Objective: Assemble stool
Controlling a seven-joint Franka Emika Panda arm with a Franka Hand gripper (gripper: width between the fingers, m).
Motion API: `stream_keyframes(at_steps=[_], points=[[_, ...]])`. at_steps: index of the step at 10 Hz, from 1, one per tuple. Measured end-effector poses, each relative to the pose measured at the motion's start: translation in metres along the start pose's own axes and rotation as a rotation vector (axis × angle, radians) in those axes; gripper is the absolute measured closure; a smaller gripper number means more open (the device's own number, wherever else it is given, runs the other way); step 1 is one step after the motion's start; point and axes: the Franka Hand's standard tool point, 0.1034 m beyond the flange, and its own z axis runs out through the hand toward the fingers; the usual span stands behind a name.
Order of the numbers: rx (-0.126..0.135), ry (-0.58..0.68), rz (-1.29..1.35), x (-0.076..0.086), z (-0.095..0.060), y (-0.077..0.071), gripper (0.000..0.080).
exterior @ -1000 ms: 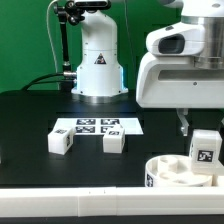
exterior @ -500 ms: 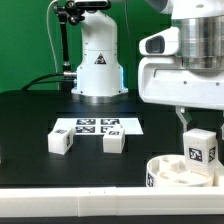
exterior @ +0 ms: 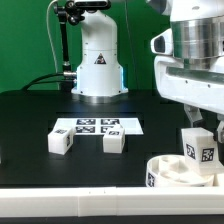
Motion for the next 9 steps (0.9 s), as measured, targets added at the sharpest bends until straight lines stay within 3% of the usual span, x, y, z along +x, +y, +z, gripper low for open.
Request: stream_keyframes(at_steps=[5,6,7,8,9], points=[[0.015,-0.035,0.282,-0.003,0.0,-0.002,0.0456],[0.015,-0.039,0.301,-0.005,0.001,-0.002,0.033],[0.012,-0.041,0.275,-0.006,0.0,-0.002,0.033],[-0.01,-0.05,0.224,-0.009,-0.005,-0.001,0.0197],[-0.02,-0.057,0.191,-0.013,-0.013,0.0,0.0197]])
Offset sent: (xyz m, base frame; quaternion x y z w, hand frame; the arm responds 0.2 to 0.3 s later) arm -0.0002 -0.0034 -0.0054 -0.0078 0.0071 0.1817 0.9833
